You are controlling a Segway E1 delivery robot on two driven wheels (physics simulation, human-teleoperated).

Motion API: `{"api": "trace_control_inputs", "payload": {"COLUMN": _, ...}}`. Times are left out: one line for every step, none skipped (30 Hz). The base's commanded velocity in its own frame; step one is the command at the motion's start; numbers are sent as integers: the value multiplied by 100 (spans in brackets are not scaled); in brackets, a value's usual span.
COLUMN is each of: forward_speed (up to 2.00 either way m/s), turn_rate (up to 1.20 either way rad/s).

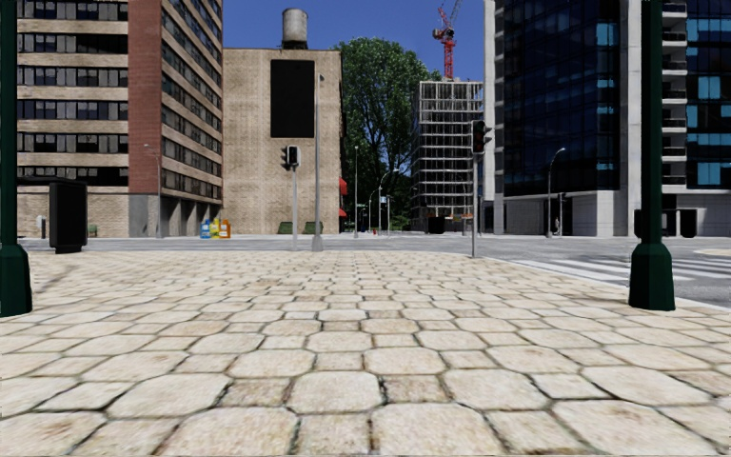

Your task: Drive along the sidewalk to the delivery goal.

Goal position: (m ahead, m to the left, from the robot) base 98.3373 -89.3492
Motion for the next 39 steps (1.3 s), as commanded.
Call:
{"api": "trace_control_inputs", "payload": {"forward_speed": 200, "turn_rate": 0}}
{"api": "trace_control_inputs", "payload": {"forward_speed": 200, "turn_rate": 0}}
{"api": "trace_control_inputs", "payload": {"forward_speed": 200, "turn_rate": 0}}
{"api": "trace_control_inputs", "payload": {"forward_speed": 200, "turn_rate": 0}}
{"api": "trace_control_inputs", "payload": {"forward_speed": 200, "turn_rate": 0}}
{"api": "trace_control_inputs", "payload": {"forward_speed": 200, "turn_rate": 0}}
{"api": "trace_control_inputs", "payload": {"forward_speed": 200, "turn_rate": 0}}
{"api": "trace_control_inputs", "payload": {"forward_speed": 200, "turn_rate": 0}}
{"api": "trace_control_inputs", "payload": {"forward_speed": 200, "turn_rate": 0}}
{"api": "trace_control_inputs", "payload": {"forward_speed": 200, "turn_rate": 0}}
{"api": "trace_control_inputs", "payload": {"forward_speed": 200, "turn_rate": 0}}
{"api": "trace_control_inputs", "payload": {"forward_speed": 200, "turn_rate": 0}}
{"api": "trace_control_inputs", "payload": {"forward_speed": 200, "turn_rate": 0}}
{"api": "trace_control_inputs", "payload": {"forward_speed": 200, "turn_rate": 0}}
{"api": "trace_control_inputs", "payload": {"forward_speed": 200, "turn_rate": 0}}
{"api": "trace_control_inputs", "payload": {"forward_speed": 200, "turn_rate": 0}}
{"api": "trace_control_inputs", "payload": {"forward_speed": 200, "turn_rate": 0}}
{"api": "trace_control_inputs", "payload": {"forward_speed": 200, "turn_rate": 0}}
{"api": "trace_control_inputs", "payload": {"forward_speed": 200, "turn_rate": 0}}
{"api": "trace_control_inputs", "payload": {"forward_speed": 200, "turn_rate": 0}}
{"api": "trace_control_inputs", "payload": {"forward_speed": 200, "turn_rate": 0}}
{"api": "trace_control_inputs", "payload": {"forward_speed": 200, "turn_rate": 0}}
{"api": "trace_control_inputs", "payload": {"forward_speed": 200, "turn_rate": 0}}
{"api": "trace_control_inputs", "payload": {"forward_speed": 200, "turn_rate": 0}}
{"api": "trace_control_inputs", "payload": {"forward_speed": 200, "turn_rate": 0}}
{"api": "trace_control_inputs", "payload": {"forward_speed": 200, "turn_rate": 0}}
{"api": "trace_control_inputs", "payload": {"forward_speed": 200, "turn_rate": 0}}
{"api": "trace_control_inputs", "payload": {"forward_speed": 200, "turn_rate": 0}}
{"api": "trace_control_inputs", "payload": {"forward_speed": 200, "turn_rate": -8}}
{"api": "trace_control_inputs", "payload": {"forward_speed": 200, "turn_rate": -13}}
{"api": "trace_control_inputs", "payload": {"forward_speed": 200, "turn_rate": -17}}
{"api": "trace_control_inputs", "payload": {"forward_speed": 200, "turn_rate": -24}}
{"api": "trace_control_inputs", "payload": {"forward_speed": 200, "turn_rate": -34}}
{"api": "trace_control_inputs", "payload": {"forward_speed": 200, "turn_rate": -39}}
{"api": "trace_control_inputs", "payload": {"forward_speed": 200, "turn_rate": -39}}
{"api": "trace_control_inputs", "payload": {"forward_speed": 200, "turn_rate": -40}}
{"api": "trace_control_inputs", "payload": {"forward_speed": 200, "turn_rate": -41}}
{"api": "trace_control_inputs", "payload": {"forward_speed": 200, "turn_rate": -41}}
{"api": "trace_control_inputs", "payload": {"forward_speed": 200, "turn_rate": -41}}
